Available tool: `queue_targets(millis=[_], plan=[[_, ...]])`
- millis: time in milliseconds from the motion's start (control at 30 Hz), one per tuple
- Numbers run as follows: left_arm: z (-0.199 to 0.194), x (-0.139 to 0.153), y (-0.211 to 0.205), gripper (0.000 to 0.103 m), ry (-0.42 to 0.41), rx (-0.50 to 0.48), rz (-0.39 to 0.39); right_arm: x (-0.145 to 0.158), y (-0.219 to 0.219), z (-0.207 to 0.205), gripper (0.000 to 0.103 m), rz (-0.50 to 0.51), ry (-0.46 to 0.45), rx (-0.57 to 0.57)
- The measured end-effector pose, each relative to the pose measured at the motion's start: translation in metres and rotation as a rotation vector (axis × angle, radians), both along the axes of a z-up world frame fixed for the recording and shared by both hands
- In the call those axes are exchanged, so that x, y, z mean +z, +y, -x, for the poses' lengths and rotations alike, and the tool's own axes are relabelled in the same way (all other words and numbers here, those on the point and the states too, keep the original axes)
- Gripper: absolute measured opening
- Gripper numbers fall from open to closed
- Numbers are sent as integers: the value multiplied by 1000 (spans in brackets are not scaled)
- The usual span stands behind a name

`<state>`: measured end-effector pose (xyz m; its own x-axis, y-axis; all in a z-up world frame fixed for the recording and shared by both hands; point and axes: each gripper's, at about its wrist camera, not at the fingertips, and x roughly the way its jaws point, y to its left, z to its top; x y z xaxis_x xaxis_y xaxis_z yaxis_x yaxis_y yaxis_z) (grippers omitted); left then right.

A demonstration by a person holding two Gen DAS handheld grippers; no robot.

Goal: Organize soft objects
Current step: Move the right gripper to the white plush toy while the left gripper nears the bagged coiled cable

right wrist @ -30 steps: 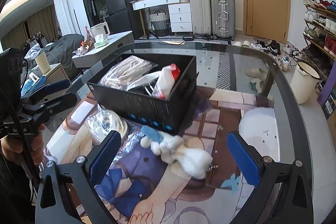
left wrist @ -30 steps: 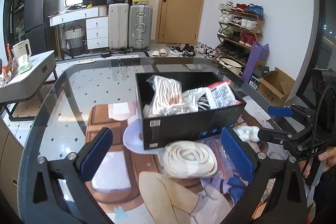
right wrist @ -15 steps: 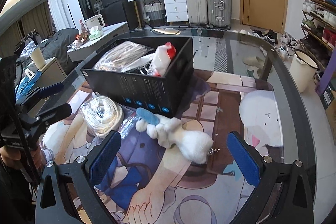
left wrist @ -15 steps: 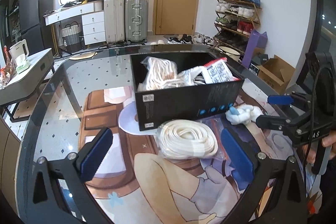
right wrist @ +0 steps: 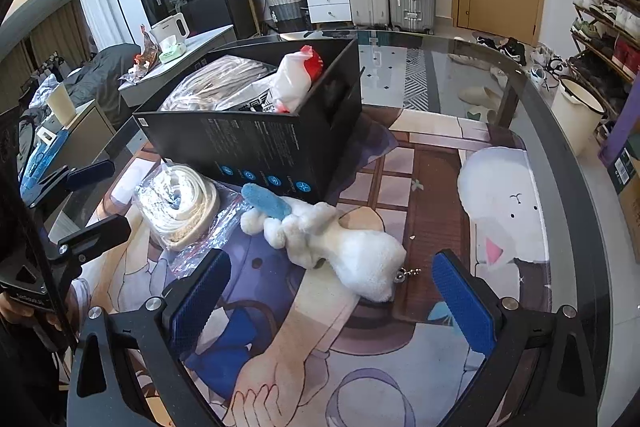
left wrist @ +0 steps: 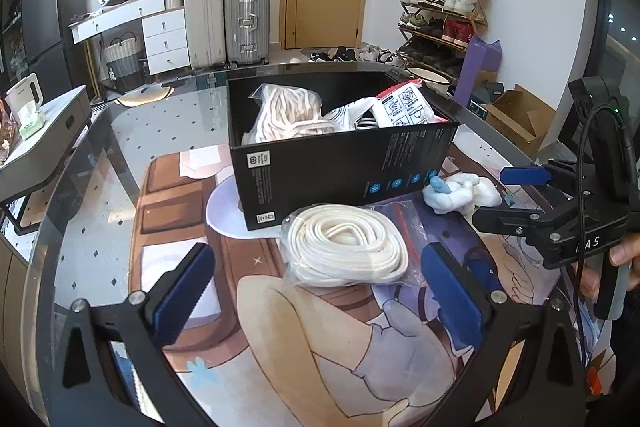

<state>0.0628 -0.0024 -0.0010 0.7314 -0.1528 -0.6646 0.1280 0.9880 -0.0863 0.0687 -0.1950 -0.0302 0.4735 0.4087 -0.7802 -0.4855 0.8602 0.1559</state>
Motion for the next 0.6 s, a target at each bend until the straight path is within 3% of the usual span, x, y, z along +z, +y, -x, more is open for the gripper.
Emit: queue_targets(millis=[600], plan=[[-2,-5,-10,103,48,-41,-6,-9,10,-10,102,53,24,5]])
